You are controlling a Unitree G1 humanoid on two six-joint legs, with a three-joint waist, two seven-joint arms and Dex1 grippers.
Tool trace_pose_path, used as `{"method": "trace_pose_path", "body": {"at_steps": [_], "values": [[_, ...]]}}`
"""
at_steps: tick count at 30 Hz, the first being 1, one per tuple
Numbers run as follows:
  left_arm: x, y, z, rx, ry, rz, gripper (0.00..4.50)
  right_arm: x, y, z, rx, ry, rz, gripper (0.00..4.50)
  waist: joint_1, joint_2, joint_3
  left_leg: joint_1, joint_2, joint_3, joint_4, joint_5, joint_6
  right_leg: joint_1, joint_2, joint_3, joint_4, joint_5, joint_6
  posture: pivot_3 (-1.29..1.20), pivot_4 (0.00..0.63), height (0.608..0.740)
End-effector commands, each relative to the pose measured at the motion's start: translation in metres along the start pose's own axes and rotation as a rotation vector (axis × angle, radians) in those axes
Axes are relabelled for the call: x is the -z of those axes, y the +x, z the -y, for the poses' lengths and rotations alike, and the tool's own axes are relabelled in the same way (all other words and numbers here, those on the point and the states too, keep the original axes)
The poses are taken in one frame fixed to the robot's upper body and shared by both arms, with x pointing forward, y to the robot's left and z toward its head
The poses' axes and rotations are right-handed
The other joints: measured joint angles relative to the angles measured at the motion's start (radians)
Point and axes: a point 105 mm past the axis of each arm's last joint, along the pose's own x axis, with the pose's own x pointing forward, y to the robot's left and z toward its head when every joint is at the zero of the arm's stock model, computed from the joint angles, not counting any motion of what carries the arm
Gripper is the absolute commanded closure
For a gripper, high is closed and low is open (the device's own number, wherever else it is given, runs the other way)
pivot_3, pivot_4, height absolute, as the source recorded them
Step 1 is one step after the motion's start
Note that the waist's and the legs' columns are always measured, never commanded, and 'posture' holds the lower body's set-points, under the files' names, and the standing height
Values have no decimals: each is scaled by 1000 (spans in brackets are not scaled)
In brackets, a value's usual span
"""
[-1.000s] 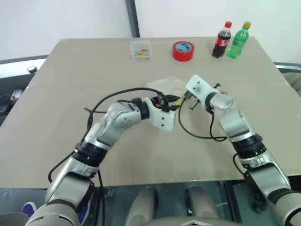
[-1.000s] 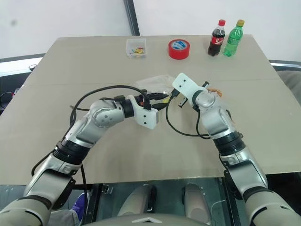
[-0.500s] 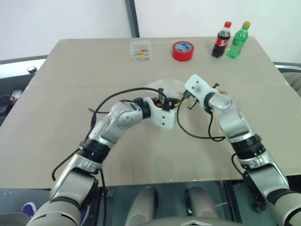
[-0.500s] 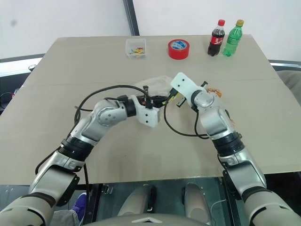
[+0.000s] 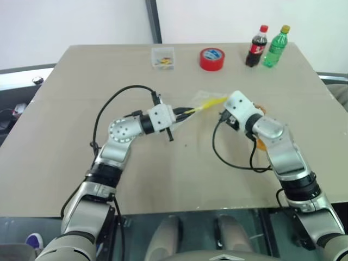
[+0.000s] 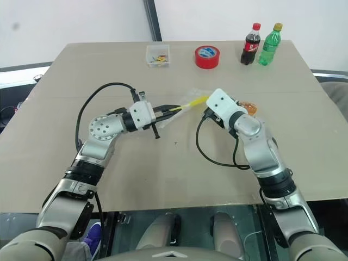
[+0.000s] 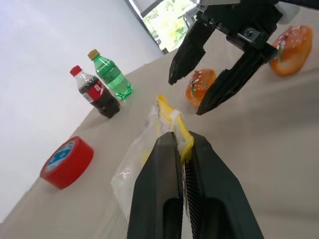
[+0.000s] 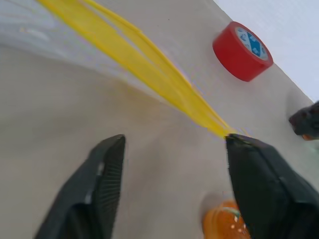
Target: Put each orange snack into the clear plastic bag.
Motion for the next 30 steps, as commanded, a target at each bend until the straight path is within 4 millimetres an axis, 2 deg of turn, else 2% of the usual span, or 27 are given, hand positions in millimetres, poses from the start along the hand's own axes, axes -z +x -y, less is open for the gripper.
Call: {"method": "trace_pose_path", "body": {"at_steps": [1, 3, 6, 9, 10, 11, 12, 15, 20, 28, 30], "values": [[-12, -9, -11, -38, -96, 88, 4500, -13, -18, 10, 52, 26, 73, 1214, 0, 0, 0, 0, 0, 0, 0, 0, 0, 0, 0, 0, 0, 0, 0, 0, 150, 740], [-14, -15, -16, -52, -134, 119, 4500, -14, -26, 9, 49, 90, 93, 1214, 0, 0, 0, 0, 0, 0, 0, 0, 0, 0, 0, 0, 0, 0, 0, 0, 150, 740], [-13, -22, -19, -28, -191, 131, 4500, -20, -34, 4, 15, 285, 134, 1910, -1, 0, 0, 0, 0, 0, 0, 0, 0, 0, 0, 0, 1, 0, 0, 0, 150, 740], [-16, -28, -15, 32, -199, 155, 4500, -26, -34, 3, 3, 422, 163, 3352, -1, 0, 0, 1, 0, 0, 0, 0, 0, 0, 1, 0, 2, 0, 0, 0, 150, 740], [-17, -29, -14, 41, -196, 160, 4500, -29, -33, 3, -2, 474, 176, 3653, -1, 0, 0, 1, 0, 0, 0, 0, 0, 0, 1, 0, 2, 0, 0, 0, 150, 740], [-17, -29, -13, 50, -205, 164, 4500, -33, -31, 3, -10, 527, 190, 4209, -1, 0, 0, 1, 0, 0, 0, 0, 0, 0, 1, 0, 2, 0, 0, 0, 150, 740], [-18, -30, -12, 59, -207, 165, 4500, -36, -29, 3, -18, 561, 199, 4419, 0, 0, 0, 1, 0, 0, 0, 0, 0, 0, 0, 0, 2, 0, 0, 0, 150, 740], [-19, -30, -9, 74, -212, 169, 4500, -43, -25, 1, -35, 592, 213, 4419, 1, 0, 0, 1, 0, 0, 1, 0, 0, 0, 0, 0, 3, 0, 0, 0, 150, 740], [-22, -31, -6, 73, -227, 175, 4500, -41, -18, -8, -79, 574, 188, 4419, 0, 0, 0, 1, 0, 0, 1, 0, 0, 0, 0, 0, 3, 0, 0, 0, 150, 740], [-21, -33, -11, 34, -238, 153, 4500, -39, -34, 0, -63, 615, 199, 4419, 1, 0, 0, 1, 0, -1, 1, 0, 0, 0, 0, 0, 3, 0, 0, 0, 150, 740], [-21, -33, -11, 34, -241, 153, 4500, -39, -38, 0, -61, 581, 203, 4419, 0, 0, 0, 1, 0, -1, 1, 0, 0, 0, 0, 0, 3, 0, 0, 0, 150, 740]]}}
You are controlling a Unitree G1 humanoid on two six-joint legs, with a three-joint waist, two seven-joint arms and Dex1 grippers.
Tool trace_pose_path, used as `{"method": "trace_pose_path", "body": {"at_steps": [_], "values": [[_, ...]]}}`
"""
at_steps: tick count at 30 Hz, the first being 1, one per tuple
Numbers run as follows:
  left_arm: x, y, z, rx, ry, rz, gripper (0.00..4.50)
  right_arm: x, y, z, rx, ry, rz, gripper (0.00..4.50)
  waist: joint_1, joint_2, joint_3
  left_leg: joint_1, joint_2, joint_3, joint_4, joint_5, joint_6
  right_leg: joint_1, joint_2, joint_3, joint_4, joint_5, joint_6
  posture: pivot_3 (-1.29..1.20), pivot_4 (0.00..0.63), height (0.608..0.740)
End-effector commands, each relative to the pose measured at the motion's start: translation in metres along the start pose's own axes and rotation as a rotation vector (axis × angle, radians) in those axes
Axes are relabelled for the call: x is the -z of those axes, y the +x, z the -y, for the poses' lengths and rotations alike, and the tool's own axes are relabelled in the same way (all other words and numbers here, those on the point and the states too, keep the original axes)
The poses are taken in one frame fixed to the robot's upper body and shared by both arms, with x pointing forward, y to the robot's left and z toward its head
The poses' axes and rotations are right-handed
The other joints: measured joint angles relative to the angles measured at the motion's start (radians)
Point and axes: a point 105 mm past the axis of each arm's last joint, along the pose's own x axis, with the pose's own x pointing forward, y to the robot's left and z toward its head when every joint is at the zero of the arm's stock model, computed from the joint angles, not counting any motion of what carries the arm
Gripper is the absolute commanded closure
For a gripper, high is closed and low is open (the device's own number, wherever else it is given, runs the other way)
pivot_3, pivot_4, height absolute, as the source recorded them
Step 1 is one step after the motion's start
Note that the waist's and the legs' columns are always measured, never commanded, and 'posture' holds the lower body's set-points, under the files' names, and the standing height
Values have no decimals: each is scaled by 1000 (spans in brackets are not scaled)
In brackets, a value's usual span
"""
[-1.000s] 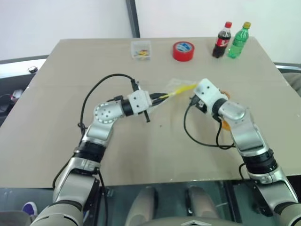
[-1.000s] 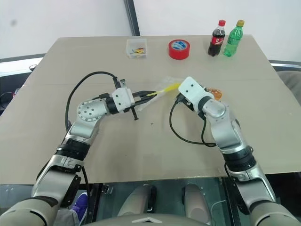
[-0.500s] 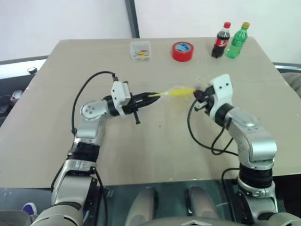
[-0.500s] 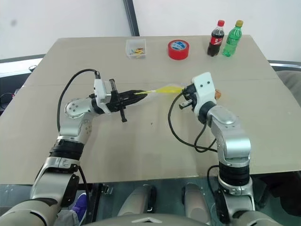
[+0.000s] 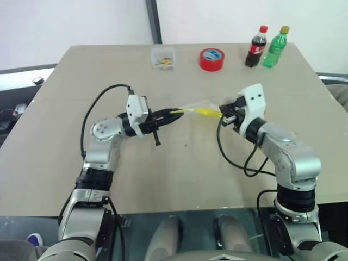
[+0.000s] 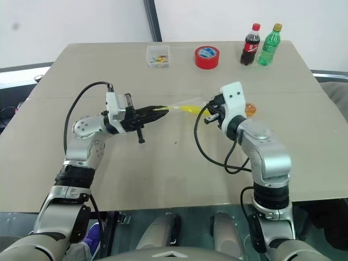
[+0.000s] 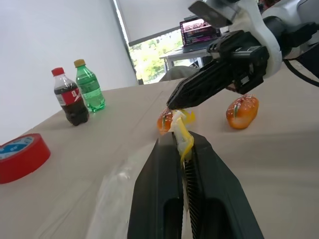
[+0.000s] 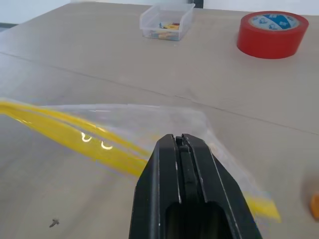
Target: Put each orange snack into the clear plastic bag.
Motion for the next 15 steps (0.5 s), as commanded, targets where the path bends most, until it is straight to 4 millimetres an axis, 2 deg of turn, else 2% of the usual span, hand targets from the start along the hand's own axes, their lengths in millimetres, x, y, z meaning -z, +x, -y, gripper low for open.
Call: {"method": "trace_pose_path", "body": {"at_steps": [1, 5, 7, 10, 15], "values": [[-13, -1, -3, -14, 43, 24, 4500, -14, -12, -4, -10, -82, 62, 4419, 0, 0, 0, 0, 0, 0, 0, 0, 0, 0, 0, 0, 0, 0, 0, 0, 150, 740], [-12, -1, -2, -8, 36, 23, 4500, -12, -15, -7, -25, -317, 53, 4419, -1, 0, 0, 0, 0, 0, 0, 0, 0, 0, 0, 0, 0, 0, 0, 0, 150, 740], [-12, -1, 0, -1, 32, 22, 4500, -8, -13, -3, -12, -437, 43, 3907, -2, 0, 0, 0, 0, 0, 0, 0, 0, 0, 0, 0, 0, 0, 0, 0, 150, 740], [-12, -1, 1, 5, 31, 19, 4500, -4, -13, 0, -2, -646, 27, 2837, -2, 0, 0, 0, 0, 1, 0, 0, 0, 0, 0, 0, 0, 0, 0, 0, 150, 740], [-12, -1, 3, 7, 25, 19, 4500, 10, -9, 0, -77, -862, -15, 2837, 0, 0, 0, 0, 0, 1, 0, 0, 0, 1, 0, 0, -2, 0, 0, 0, 150, 740]]}}
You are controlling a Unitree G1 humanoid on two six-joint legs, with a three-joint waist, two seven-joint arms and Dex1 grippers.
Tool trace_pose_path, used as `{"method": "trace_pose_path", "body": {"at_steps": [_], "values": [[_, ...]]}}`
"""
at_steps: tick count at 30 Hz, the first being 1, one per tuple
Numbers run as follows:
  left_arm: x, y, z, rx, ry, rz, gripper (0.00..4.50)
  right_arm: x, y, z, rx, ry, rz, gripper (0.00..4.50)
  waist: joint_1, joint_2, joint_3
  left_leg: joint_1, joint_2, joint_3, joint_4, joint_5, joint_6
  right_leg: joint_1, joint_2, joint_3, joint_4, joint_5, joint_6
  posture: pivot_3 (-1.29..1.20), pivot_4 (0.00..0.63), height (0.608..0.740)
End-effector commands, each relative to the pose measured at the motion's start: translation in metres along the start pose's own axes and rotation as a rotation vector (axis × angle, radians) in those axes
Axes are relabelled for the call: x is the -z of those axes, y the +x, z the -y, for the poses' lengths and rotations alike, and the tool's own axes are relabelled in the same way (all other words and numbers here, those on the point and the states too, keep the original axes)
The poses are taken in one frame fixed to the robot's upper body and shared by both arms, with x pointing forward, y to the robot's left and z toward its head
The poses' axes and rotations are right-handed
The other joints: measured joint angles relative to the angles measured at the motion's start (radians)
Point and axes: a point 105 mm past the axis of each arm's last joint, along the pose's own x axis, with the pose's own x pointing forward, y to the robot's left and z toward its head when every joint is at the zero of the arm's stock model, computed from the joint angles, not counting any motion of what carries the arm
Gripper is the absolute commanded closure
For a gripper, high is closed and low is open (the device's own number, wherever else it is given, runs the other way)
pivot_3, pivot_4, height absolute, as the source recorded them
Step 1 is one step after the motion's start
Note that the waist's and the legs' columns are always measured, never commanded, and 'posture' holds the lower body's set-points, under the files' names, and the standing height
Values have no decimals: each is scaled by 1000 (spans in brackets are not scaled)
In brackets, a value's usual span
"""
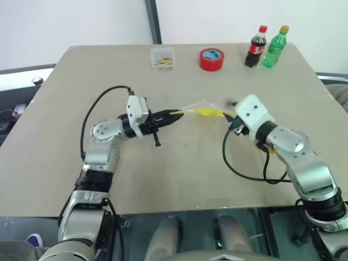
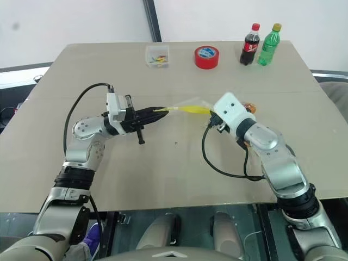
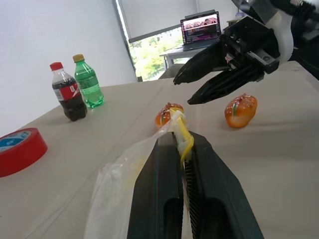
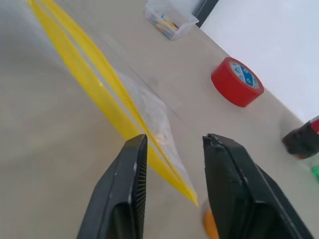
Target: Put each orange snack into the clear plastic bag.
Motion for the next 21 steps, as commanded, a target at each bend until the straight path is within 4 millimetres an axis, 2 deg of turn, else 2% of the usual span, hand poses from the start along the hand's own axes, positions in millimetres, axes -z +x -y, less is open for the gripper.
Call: {"method": "trace_pose_path", "body": {"at_steps": [1, 9, 14, 17, 19, 21], "values": [[-12, -1, 0, 3, 40, 25, 4500, -1, 4, -6, -43, -163, 33, 2837, 0, 0, 0, 0, 0, 0, 0, 0, 0, 0, 0, 0, 0, 0, 0, 0, 150, 740], [-13, -3, 2, 4, 39, 23, 4500, 1, 16, -6, -52, -289, 53, 2837, 0, 0, 0, 0, 0, 0, 0, 0, 0, 0, 0, 0, 0, 0, 0, 0, 150, 740], [-13, -4, 4, 3, 37, 21, 4500, 3, 24, -4, -40, -298, 49, 2837, 1, 0, 0, 0, 0, 0, 0, 0, 0, 0, 0, 0, 0, 0, 0, 0, 150, 740], [-13, -5, 4, -1, 35, 20, 4500, 5, 26, -5, -48, -277, 51, 3640, 1, 0, 0, 0, 0, 0, 0, 0, 0, 0, 0, 0, 0, 0, 0, 0, 150, 740], [-12, -6, 3, -7, 36, 15, 4500, 4, 27, -4, -45, -258, 55, 4457, 1, 0, 0, 0, 0, 0, 0, 0, 0, 0, 0, 0, 0, 0, 0, 0, 150, 740], [-11, -6, 1, -22, 35, 10, 4500, 3, 27, -2, -33, -248, 56, 4457, 1, 0, 0, 0, 0, 0, 0, 0, 0, 0, 0, 0, 0, 0, 0, 0, 150, 740]]}}
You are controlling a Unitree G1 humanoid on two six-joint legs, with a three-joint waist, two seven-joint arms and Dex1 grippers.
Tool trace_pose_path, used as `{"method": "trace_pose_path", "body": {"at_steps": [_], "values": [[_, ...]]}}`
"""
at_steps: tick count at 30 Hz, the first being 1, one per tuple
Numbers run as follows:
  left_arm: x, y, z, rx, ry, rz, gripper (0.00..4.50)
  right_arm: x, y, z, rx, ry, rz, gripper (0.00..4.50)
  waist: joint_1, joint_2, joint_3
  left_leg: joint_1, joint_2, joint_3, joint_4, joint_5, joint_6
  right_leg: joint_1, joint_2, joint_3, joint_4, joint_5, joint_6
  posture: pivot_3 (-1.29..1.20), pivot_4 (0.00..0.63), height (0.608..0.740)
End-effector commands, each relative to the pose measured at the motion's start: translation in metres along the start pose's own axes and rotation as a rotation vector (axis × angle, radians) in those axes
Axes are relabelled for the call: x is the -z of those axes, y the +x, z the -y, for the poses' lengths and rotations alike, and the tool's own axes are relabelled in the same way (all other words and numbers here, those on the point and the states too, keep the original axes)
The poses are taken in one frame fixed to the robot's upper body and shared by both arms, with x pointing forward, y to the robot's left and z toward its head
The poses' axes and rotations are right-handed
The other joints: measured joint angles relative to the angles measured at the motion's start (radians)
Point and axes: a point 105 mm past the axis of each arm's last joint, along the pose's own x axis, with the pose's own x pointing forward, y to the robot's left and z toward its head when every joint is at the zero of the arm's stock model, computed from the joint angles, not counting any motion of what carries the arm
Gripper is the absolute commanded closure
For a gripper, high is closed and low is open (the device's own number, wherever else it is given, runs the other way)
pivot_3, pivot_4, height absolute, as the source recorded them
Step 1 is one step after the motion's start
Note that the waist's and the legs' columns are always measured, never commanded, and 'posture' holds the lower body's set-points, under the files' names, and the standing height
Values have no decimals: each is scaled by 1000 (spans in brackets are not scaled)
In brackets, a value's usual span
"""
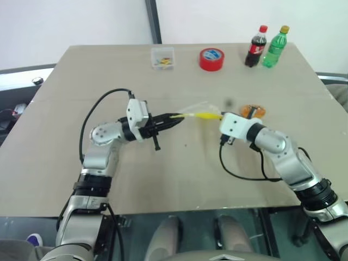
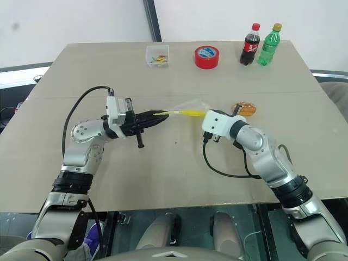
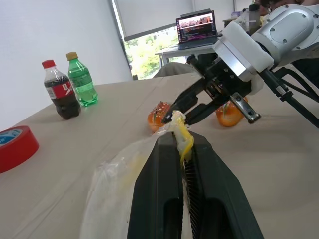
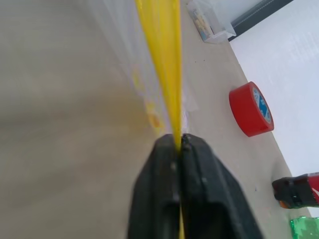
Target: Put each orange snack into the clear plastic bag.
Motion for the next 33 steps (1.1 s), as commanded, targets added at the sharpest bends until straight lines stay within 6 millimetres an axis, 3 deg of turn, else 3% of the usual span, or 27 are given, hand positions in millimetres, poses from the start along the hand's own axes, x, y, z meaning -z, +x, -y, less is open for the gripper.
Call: {"method": "trace_pose_path", "body": {"at_steps": [1, 3, 10, 14, 17, 31, 33], "values": [[-11, -5, -7, -35, 50, 13, 4133, -12, -4, 20, 68, -9, 42, 4486, 0, 0, 0, 0, 0, 0, 0, 0, 0, 0, 0, 0, 0, 0, 0, 0, 150, 740], [-10, -5, -8, -39, 66, -9, 3516, -11, -4, 24, 85, 14, 36, 4500, 0, 0, 0, 0, 0, 0, 0, 0, 0, 0, 0, 0, 0, 0, 0, 0, 150, 740], [-7, -4, -3, -112, 250, -148, 99, -12, -5, 35, 116, 29, -9, 4500, -1, 0, 0, 0, 0, 0, 0, 0, 0, 0, 0, 0, 0, 0, 0, 0, 150, 740], [-13, -3, 17, -207, 309, -235, 34, -15, -6, 32, 114, 33, -29, 4500, -1, 0, 0, -1, 2, 0, -1, 0, 0, 0, 0, 1, -2, 0, 0, 0, 150, 740], [-17, 1, 27, -182, 269, -251, 34, -18, -5, 28, 103, 43, -30, 4500, 6, 0, 0, -1, 3, 0, -2, 0, 0, 0, 0, 0, -2, 0, 0, 0, 150, 740], [-19, 20, 22, -201, 297, -314, 34, -24, -4, 22, 84, 46, -30, 4500, 4, 0, 0, 0, 2, 0, -1, 0, 0, 1, 0, -1, -2, 0, 0, 0, 150, 740], [-19, 21, 22, -187, 313, -320, 619, -24, -4, 22, 86, 47, -33, 4500, 3, 0, 0, 0, 2, 0, -1, 0, 0, 1, 0, -1, -2, 0, 0, 0, 150, 740]]}}
